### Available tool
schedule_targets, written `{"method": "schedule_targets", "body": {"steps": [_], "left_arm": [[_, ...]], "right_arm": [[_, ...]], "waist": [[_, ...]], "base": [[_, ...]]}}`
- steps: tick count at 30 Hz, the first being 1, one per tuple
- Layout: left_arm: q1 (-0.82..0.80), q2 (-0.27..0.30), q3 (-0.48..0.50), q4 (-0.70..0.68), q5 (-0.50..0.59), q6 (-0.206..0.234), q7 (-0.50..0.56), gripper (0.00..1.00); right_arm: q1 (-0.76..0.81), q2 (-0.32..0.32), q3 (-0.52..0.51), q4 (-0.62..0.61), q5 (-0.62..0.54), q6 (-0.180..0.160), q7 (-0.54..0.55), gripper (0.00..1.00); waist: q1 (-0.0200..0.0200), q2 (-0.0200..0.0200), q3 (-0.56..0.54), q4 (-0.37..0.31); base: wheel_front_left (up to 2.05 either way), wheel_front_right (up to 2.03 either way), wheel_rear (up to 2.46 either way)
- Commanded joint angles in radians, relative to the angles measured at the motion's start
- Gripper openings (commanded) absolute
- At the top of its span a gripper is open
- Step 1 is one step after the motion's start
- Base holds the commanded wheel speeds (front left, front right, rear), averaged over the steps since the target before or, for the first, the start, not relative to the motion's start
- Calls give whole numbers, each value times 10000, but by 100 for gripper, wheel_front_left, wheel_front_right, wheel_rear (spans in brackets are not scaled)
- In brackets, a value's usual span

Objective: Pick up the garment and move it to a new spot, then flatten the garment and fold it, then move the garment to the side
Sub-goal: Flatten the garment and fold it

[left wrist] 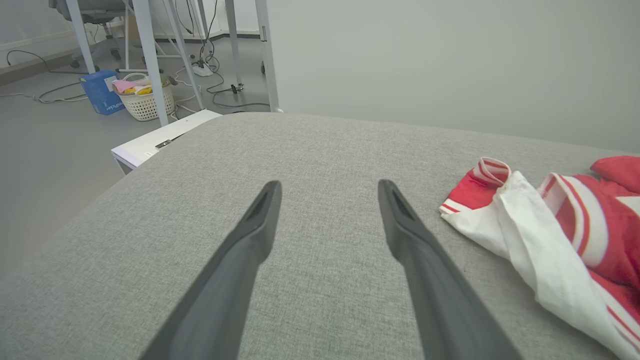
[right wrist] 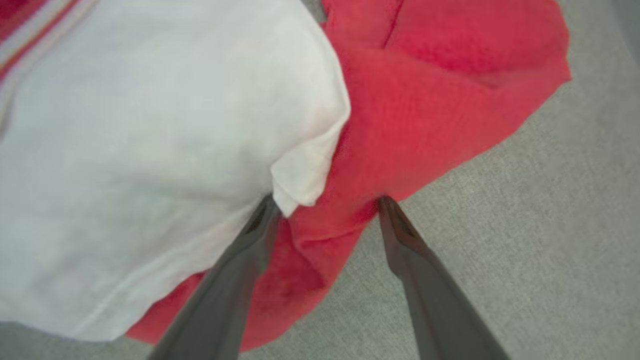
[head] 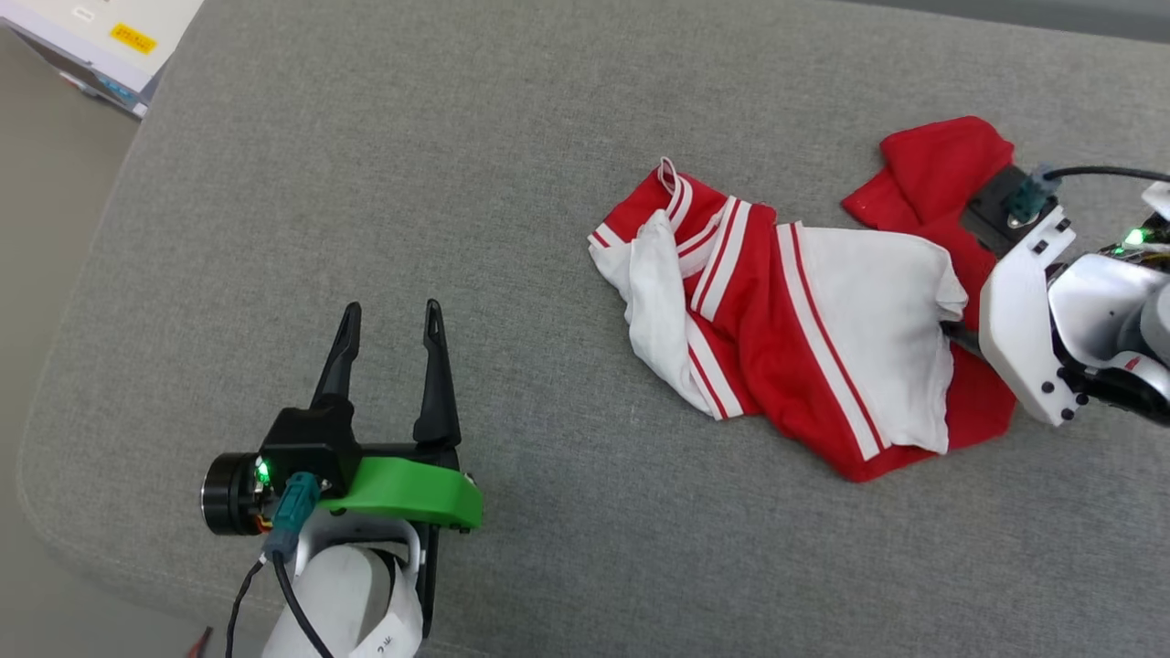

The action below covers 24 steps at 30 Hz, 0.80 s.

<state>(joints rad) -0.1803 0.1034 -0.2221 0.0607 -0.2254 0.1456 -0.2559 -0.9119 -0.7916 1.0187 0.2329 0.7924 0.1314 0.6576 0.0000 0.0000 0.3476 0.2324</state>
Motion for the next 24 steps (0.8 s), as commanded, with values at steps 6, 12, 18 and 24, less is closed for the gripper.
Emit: {"method": "schedule_targets", "body": {"steps": [6, 12, 18, 24], "left_arm": [[-273, -362, 406, 195, 358, -383, -58, 100], [-9, -467, 724, 404, 578, -576, -58, 100], [508, -499, 1031, 500, 734, -801, -59, 100], [762, -516, 1127, 567, 797, -999, -59, 100]], "right_arm": [[-220, 394, 902, 865, 318, -7, -1115, 47], [-271, 370, 953, 846, 835, -7, -3103, 0], [587, -341, 80, 230, 2038, -7, -4453, 0], [2274, -1297, -931, 433, 3111, -7, -5200, 0]], "waist": [[0, 0, 461, 198], [0, 0, -118, -155], [0, 0, -858, -631], [0, 0, -1095, -870]], "base": [[0, 0, 0], [0, 0, 0], [0, 0, 0], [0, 0, 0]]}}
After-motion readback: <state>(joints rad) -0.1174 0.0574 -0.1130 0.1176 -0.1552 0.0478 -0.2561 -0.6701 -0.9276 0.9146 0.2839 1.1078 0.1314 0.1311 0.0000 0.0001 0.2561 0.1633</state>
